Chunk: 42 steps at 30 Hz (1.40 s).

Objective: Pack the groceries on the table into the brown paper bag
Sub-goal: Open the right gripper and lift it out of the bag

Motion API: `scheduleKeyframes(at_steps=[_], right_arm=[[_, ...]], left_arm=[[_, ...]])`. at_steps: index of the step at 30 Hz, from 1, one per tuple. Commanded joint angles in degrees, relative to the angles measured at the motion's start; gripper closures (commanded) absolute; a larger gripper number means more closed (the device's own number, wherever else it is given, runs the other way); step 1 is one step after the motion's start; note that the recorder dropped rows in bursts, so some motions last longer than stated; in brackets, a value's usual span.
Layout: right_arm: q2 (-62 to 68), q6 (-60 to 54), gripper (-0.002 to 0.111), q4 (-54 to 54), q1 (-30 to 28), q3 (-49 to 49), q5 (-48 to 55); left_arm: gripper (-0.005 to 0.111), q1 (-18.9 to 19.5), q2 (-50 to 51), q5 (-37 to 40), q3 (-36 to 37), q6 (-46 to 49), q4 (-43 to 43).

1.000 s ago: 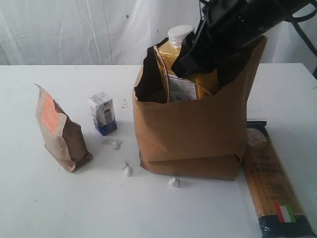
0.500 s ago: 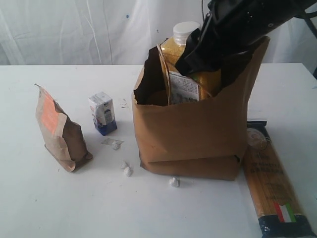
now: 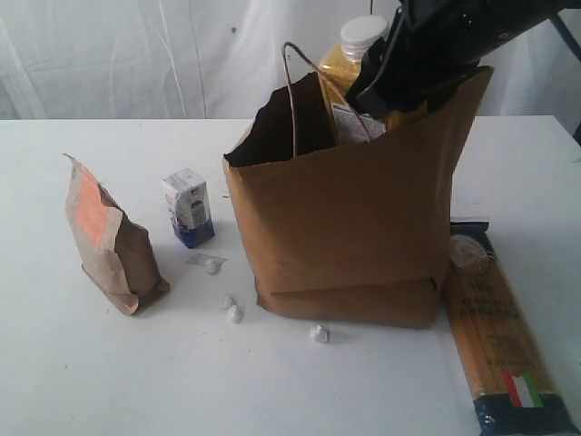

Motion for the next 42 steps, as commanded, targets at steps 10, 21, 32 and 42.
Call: scheduleKeyframes(at_steps=[10,21,32,42], right_arm=[[3.3,0.4,0.039,0.4,-0.5,-1.0,-4.7],[0.5,0.4,0.031,0.4,-0.5,-1.0,-1.6],[-3.6,-9.9,0.031,0.4,-0.4,-1.0,8.6],[-4.5,-11.6,0.031,0.5,-0.4,-1.0,11.0]], left_arm=[[0.107,0.2,-0.3,0.0,0.2,-0.2,-0.3],[0.107,0.2,-0.3,0.0,0.2,-0.2,-0.3],[0.107,0.2,-0.3,0.0,0.2,-0.2,-0.3],[0.107,0.2,-0.3,0.0,0.2,-0.2,-0.3]])
